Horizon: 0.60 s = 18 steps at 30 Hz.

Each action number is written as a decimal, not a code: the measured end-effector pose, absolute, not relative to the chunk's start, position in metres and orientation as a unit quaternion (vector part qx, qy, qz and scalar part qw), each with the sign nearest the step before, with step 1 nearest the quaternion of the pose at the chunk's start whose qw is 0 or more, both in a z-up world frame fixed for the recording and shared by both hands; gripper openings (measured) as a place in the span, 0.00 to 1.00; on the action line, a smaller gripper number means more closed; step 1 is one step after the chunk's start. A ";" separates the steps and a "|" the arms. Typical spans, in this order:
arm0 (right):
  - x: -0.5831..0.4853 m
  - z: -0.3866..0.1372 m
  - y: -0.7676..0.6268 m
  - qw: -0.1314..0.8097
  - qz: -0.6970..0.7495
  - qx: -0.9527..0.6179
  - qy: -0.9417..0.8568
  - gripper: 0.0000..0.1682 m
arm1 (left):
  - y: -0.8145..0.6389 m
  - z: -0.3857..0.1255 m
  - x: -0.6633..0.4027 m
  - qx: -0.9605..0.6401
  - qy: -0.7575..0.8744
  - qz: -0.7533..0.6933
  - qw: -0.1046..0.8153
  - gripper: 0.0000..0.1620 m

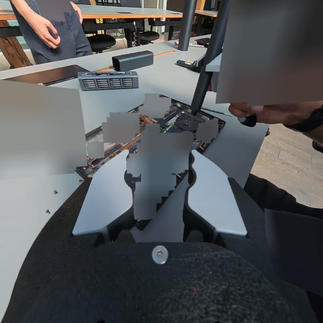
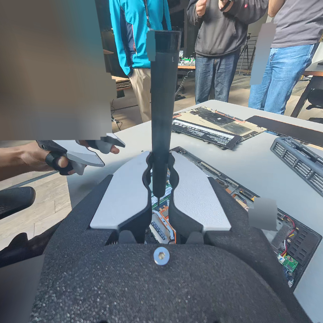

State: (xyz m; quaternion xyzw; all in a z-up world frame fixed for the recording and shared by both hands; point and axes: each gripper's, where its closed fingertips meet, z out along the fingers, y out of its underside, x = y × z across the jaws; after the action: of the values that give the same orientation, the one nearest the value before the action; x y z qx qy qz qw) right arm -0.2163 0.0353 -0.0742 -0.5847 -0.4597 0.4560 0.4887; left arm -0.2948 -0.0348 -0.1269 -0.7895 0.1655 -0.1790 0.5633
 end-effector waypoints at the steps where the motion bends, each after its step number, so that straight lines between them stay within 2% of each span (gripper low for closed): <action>1: -0.220 -0.077 0.035 0.488 0.452 -0.584 -0.465 0.10 | -0.035 -0.131 -0.300 -0.800 0.162 -0.172 0.552 0.36; 4: -0.229 -0.082 0.034 0.491 0.447 -0.581 -0.470 0.10 | -0.036 -0.135 -0.315 -0.818 0.149 -0.153 0.535 0.24; 7: -0.236 -0.081 0.033 0.499 0.453 -0.575 -0.464 0.10 | -0.037 -0.137 -0.324 -0.829 0.135 -0.150 0.521 0.00; 18: -0.252 -0.083 0.042 0.507 0.463 -0.581 -0.437 0.10 | -0.042 -0.152 -0.337 -0.842 0.142 -0.145 0.499 0.00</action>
State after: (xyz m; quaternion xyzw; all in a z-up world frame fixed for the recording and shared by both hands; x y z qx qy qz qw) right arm -0.2523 0.0425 -0.0827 -0.5810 -0.4368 0.4634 0.5068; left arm -0.3368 -0.0424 -0.1523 -0.8424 0.1416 -0.1446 0.4994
